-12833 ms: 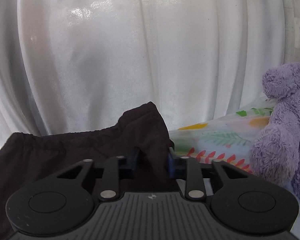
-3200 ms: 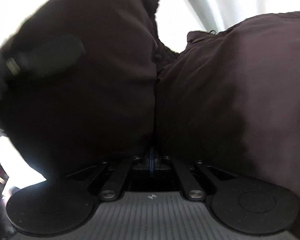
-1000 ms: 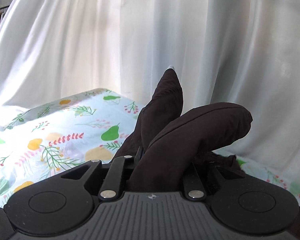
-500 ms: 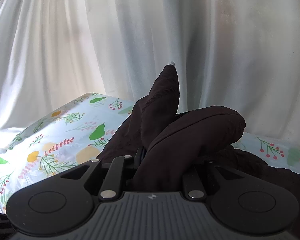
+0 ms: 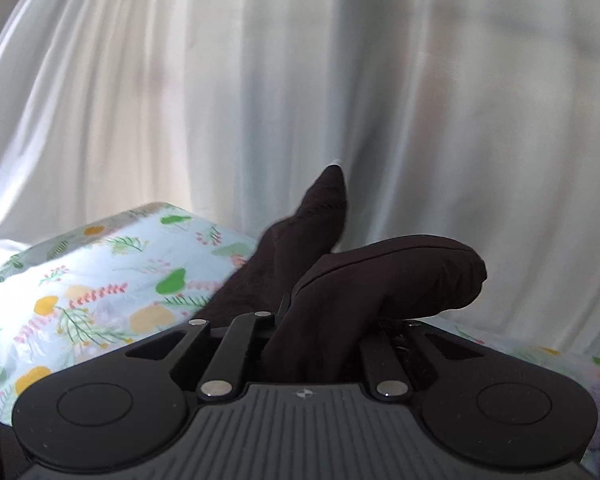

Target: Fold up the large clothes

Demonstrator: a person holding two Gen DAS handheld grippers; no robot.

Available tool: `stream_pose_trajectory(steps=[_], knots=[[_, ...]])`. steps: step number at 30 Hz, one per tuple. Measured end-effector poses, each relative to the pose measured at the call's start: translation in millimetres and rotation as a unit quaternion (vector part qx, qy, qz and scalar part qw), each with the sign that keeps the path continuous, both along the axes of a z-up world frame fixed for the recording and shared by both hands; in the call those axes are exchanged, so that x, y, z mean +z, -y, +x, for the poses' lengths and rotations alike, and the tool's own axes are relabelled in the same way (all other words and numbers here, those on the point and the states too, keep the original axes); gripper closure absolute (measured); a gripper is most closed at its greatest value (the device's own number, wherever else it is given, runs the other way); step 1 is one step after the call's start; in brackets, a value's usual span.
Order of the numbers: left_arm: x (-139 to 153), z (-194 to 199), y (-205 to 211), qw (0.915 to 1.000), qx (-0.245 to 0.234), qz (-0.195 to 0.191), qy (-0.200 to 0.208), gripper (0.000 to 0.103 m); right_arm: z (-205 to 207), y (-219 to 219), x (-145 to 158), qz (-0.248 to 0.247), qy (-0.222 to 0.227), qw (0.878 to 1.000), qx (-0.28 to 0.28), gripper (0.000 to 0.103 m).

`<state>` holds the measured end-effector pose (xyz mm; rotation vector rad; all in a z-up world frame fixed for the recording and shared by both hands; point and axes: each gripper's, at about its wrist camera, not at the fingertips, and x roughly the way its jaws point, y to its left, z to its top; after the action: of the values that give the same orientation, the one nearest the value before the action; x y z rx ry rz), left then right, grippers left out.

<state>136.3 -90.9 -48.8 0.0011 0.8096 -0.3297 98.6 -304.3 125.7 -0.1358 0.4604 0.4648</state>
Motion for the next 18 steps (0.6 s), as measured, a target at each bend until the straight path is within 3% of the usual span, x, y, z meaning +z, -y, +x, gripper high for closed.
stream_pose_trajectory(steps=[3,5,6,7,9,11,12,15,16,18], knots=[[2,-6,13,0.9996,-0.011,0.027,0.006,0.04,0,24,-20,0.013,-0.037,0.999,-0.023,0.094],[5,0,15,0.9987,-0.043,0.025,-0.01,0.032,2,37,-38,0.02,-0.06,0.997,-0.04,0.094],[10,-2,11,0.997,-0.069,0.023,-0.028,0.034,4,42,-45,0.026,-0.067,0.996,-0.044,0.094],[18,-6,1,0.9934,-0.106,0.001,-0.044,0.033,7,49,-53,0.032,-0.075,0.995,-0.049,0.094],[34,-14,-31,0.9799,-0.172,-0.085,-0.057,0.018,11,62,-71,0.043,-0.09,0.993,-0.068,0.094],[48,-17,-60,0.9706,-0.201,-0.121,-0.05,0.018,9,70,-81,0.051,-0.095,0.991,-0.081,0.094],[54,-15,-73,0.973,-0.192,-0.123,-0.033,0.014,5,73,-84,0.055,-0.093,0.991,-0.085,0.094],[58,14,-94,0.9912,-0.08,-0.106,0.001,0.013,-3,83,-94,0.062,-0.093,0.989,-0.094,0.093],[55,28,-101,0.9918,-0.036,-0.122,0.007,0.013,-2,87,-102,0.067,-0.099,0.988,-0.098,0.093],[43,58,-110,0.9847,0.024,-0.172,0.003,0.013,0,94,-121,0.067,-0.115,0.984,-0.114,0.092]])
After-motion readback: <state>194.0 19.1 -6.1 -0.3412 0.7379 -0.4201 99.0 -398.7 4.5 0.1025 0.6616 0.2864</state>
